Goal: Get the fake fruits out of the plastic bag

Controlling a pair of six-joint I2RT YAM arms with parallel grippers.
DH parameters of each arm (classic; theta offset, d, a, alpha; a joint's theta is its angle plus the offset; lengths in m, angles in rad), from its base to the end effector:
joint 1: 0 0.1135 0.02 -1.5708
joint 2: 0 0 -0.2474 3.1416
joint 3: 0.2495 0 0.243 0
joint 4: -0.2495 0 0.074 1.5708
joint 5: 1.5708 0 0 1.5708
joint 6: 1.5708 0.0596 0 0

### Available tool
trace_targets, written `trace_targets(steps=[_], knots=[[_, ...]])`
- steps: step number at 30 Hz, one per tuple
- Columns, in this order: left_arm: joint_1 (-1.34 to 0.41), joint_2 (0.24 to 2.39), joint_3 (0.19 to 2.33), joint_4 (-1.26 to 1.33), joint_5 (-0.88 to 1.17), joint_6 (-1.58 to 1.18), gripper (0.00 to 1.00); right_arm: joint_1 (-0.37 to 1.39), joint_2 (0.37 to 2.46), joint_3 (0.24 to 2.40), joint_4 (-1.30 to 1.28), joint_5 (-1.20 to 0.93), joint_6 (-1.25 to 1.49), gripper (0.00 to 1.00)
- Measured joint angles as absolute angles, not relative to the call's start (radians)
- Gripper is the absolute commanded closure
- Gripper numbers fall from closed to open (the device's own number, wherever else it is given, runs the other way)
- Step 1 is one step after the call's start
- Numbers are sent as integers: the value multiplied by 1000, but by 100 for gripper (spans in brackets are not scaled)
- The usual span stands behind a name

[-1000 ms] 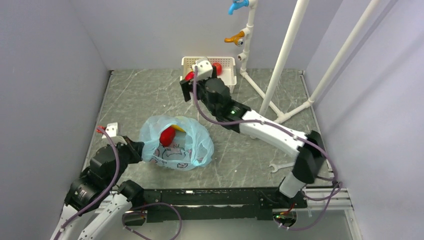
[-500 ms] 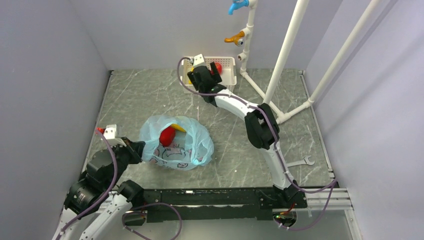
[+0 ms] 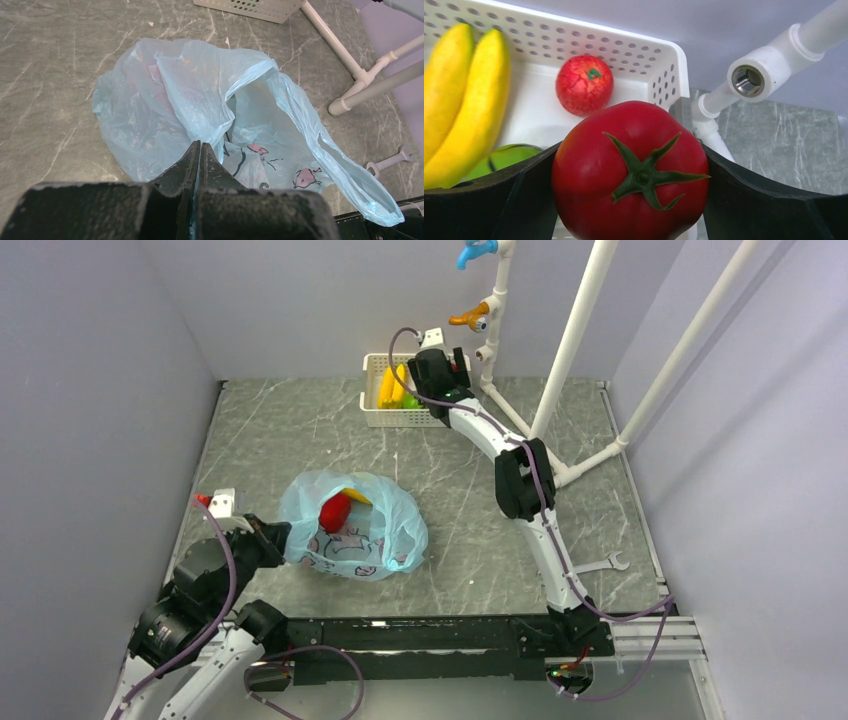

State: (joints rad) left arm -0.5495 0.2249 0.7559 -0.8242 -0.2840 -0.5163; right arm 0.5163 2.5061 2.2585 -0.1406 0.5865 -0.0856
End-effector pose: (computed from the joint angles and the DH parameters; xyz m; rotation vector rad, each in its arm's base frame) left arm 0.0745 -0.0260 0.3017 -0.1673 1.8715 -0.4749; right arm 0.5177 0.2559 0.2140 -0.1916 1.8917 -0.2823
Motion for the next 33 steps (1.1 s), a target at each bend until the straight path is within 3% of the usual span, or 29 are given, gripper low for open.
trace_targets(steps=[5, 19, 25, 33], knots=[[-550, 226, 756, -819, -284, -516, 100, 492, 2521, 2263, -168, 573, -87, 1], [-550, 248, 756, -812, -283, -517, 100, 517, 2495, 2234, -234, 479, -83, 0], [-550, 246, 749, -812, -284, -517, 100, 597, 2289, 2025, -302, 463, -50, 0], [-550, 266, 746, -812, -285, -518, 100, 832, 1874, 1784, -308, 344, 75, 0]])
